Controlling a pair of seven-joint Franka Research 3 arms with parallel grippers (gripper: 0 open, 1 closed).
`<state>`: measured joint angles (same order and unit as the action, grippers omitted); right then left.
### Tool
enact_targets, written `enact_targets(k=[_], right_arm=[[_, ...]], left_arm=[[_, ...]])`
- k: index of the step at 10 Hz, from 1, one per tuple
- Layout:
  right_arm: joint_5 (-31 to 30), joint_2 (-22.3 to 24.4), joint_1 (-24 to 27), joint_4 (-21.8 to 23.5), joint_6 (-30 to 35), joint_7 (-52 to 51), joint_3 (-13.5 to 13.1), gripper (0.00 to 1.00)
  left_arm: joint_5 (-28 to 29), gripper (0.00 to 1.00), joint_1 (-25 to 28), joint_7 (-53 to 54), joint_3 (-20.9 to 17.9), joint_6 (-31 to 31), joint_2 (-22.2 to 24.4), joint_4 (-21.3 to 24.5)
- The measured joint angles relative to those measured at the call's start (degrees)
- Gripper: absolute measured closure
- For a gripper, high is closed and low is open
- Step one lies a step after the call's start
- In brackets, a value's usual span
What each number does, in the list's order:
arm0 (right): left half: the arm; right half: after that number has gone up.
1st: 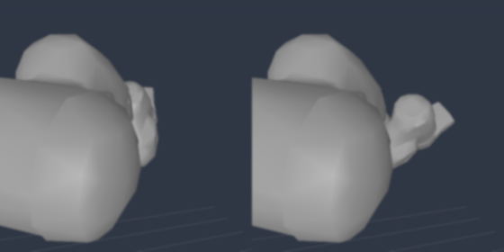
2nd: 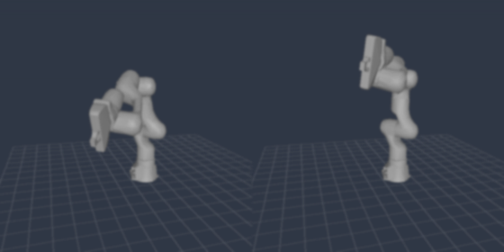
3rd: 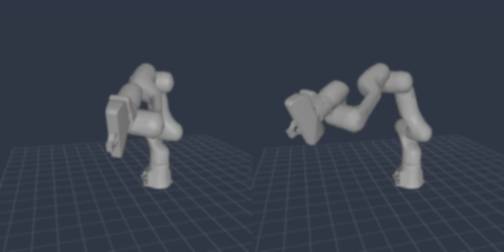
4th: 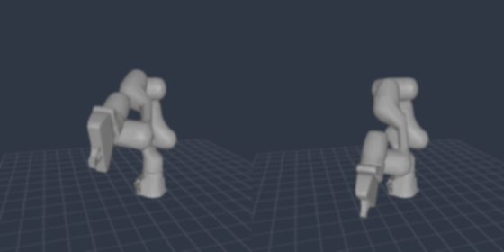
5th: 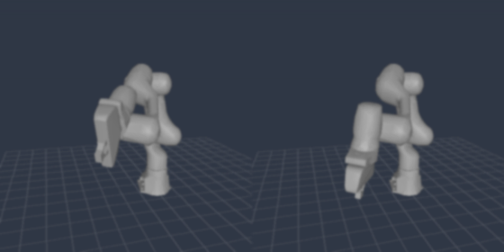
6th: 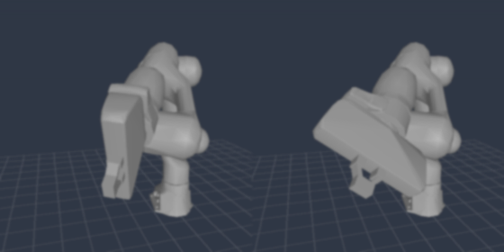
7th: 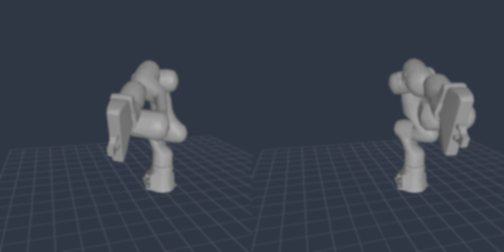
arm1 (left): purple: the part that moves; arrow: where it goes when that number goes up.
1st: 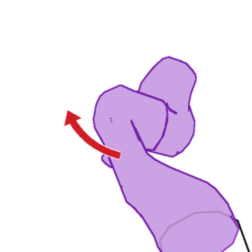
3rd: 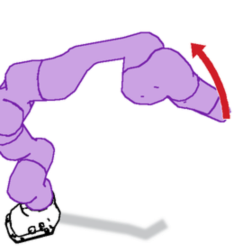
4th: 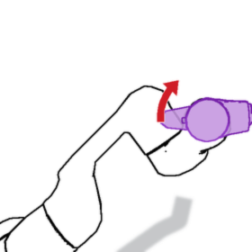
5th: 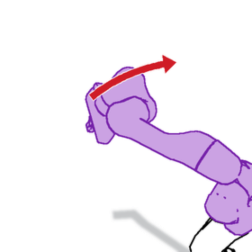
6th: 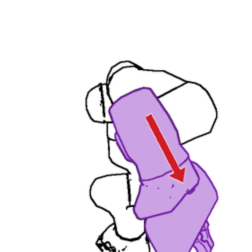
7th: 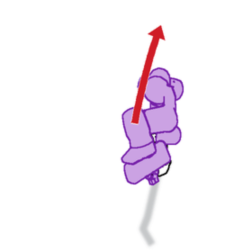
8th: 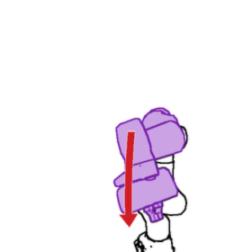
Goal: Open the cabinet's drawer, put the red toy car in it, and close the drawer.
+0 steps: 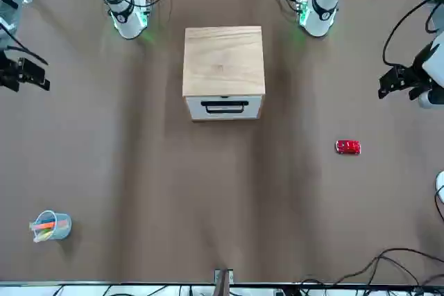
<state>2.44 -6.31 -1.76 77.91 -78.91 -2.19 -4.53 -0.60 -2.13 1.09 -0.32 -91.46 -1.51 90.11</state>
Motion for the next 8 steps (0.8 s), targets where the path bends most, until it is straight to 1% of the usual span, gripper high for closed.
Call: enact_targets(k=[5,7,8], right_arm=[[0.0,-0.2,-0.4,0.1,0.0,0.0,0.3,0.0],[0.5,-2.0,-2.0,0.8,-0.2,-0.1,0.4,0.0],[0.8,-4.1,-4.4,1.2,-0.5,-0.1,0.6,0.0]], left_arm=[[0.0,0.02,0.1,-0.1,0.0,-0.2,0.1,0.0],[0.0,0.04,-0.1,-1.0,0.3,-0.2,0.1,0.0],[-0.2,0.05,-0.2,-1.7,1.2,-0.2,0.1,0.0]])
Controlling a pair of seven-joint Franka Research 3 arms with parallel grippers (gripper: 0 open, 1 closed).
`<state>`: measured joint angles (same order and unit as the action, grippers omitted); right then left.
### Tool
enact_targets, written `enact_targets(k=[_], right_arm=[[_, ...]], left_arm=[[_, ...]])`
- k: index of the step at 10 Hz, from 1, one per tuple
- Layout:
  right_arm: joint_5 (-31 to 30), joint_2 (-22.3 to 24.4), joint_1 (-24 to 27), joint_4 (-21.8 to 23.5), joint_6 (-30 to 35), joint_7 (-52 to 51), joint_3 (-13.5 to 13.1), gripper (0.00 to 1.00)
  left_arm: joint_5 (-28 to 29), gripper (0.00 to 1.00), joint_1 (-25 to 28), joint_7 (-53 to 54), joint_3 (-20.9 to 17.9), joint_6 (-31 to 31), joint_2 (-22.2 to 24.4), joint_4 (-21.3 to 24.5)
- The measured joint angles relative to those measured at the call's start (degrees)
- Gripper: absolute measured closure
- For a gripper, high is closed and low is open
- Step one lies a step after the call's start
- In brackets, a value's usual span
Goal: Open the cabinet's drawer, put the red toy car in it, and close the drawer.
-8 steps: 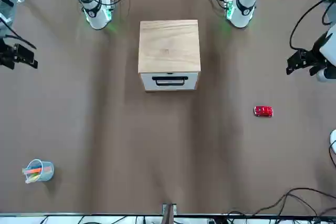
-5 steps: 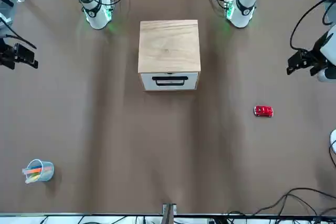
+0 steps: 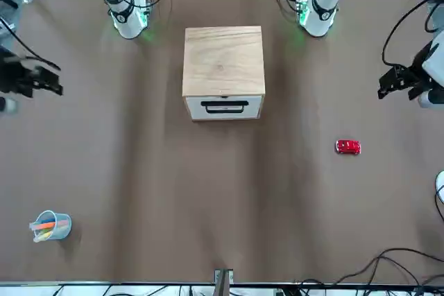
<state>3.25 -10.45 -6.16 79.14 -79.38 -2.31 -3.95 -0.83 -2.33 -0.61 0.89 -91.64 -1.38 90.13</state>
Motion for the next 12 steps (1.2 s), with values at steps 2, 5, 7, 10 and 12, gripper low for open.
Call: enact_targets(k=[2,5,7,10,12], right_arm=[[1.4,-6.2,-5.8,0.1,-2.2,0.4,0.4,0.0],[15.5,-13.9,-7.4,0.0,-5.3,-0.5,0.8,0.0],[21.6,-18.5,-10.1,-1.2,-7.8,-2.9,1.7,0.0],[38.2,-24.7,-12.4,-3.7,-8.1,-13.6,3.0,0.0],[49.0,-28.5,-11.0,-3.8,-7.7,-22.7,2.8,0.0]], left_arm=[[-0.1,0.16,-0.3,-4.7,4.6,0.0,-0.1,0.5],[-0.2,0.65,-0.7,-13.3,13.4,-0.5,-2.3,1.7],[-0.2,0.87,-0.8,-18.2,19.0,-0.5,-5.4,2.2],[0.0,0.97,-0.9,-22.8,26.0,-0.7,-9.5,2.3],[0.6,0.96,-1.8,-23.3,29.6,-0.7,-12.1,2.9]])
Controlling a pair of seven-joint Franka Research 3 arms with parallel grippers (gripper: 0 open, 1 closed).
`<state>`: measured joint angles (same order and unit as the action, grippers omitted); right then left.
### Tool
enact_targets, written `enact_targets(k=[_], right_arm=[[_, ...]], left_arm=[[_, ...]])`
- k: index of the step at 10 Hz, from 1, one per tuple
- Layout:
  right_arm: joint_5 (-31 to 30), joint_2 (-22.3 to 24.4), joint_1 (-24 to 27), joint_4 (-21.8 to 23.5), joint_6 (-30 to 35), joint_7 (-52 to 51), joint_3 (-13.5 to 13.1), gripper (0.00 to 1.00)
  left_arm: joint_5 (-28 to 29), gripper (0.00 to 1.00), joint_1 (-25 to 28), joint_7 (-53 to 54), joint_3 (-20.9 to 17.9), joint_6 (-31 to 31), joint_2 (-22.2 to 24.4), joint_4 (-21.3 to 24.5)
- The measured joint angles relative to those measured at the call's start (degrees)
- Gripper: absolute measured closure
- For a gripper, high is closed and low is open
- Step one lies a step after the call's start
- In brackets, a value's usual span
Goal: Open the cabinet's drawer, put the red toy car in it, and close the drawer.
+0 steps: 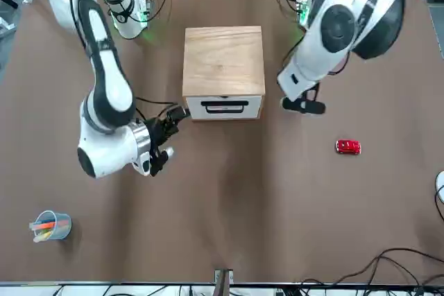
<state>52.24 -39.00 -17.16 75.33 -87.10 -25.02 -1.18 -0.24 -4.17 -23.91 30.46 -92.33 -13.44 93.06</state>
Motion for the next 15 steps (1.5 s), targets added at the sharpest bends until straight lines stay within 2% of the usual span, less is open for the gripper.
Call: enact_targets(k=[2,5,7,10,15], right_arm=[[5.7,-2.6,0.4,-0.3,0.4,-5.2,0.1,0.0],[7.2,-3.9,-1.2,-1.2,0.3,-14.6,0.5,0.0],[8.2,-6.6,-2.1,-1.6,-0.2,-20.5,0.6,0.0],[16.0,-12.3,-2.3,-2.1,-0.1,-21.7,1.1,0.0],[17.4,-15.7,-3.2,-2.3,2.7,-19.4,1.4,0.0]], left_arm=[[0.0,0.97,-0.5,-0.4,2.9,-1.0,-3.5,0.5],[0.1,0.97,-0.8,-3.1,4.7,-5.9,-8.2,0.5],[0.2,0.99,-1.4,-4.0,5.1,-7.8,-10.2,0.5],[0.2,0.99,-2.4,-5.5,5.2,-7.9,-11.7,0.8],[0.3,0.99,-2.7,-6.7,5.3,-7.9,-11.8,1.9]])
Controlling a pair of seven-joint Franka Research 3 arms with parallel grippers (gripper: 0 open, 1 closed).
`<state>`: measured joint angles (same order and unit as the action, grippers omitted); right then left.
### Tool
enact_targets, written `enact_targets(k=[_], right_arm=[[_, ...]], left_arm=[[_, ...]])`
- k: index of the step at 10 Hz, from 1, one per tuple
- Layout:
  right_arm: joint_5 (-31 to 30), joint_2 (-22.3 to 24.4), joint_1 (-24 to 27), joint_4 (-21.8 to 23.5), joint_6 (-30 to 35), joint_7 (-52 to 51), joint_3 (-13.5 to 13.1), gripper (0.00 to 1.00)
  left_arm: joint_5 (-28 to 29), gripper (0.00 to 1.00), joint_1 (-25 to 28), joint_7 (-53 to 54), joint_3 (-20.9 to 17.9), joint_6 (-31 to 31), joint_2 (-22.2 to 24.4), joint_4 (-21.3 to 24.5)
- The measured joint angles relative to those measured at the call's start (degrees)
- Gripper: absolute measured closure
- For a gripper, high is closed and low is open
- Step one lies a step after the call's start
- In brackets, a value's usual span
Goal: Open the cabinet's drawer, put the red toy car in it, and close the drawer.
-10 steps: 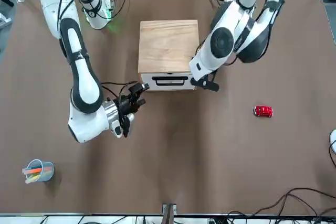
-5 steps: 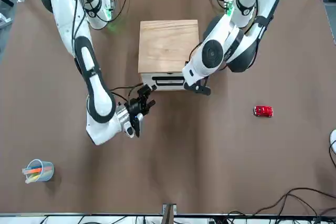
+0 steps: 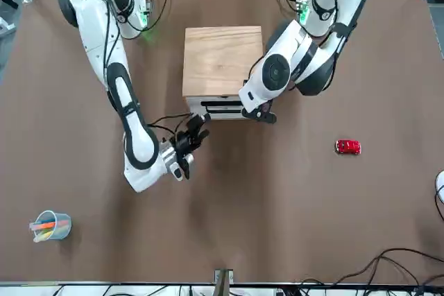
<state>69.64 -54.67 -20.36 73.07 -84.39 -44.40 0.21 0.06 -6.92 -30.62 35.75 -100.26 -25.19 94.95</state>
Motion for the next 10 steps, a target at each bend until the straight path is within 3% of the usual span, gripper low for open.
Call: enact_targets(k=[10], right_arm=[[0.0,-2.5,-2.5,0.0,2.8,1.5,0.0,0.0]], left_arm=[[0.0,0.99,0.0,0.0,0.0,0.0,0.0,0.0]])
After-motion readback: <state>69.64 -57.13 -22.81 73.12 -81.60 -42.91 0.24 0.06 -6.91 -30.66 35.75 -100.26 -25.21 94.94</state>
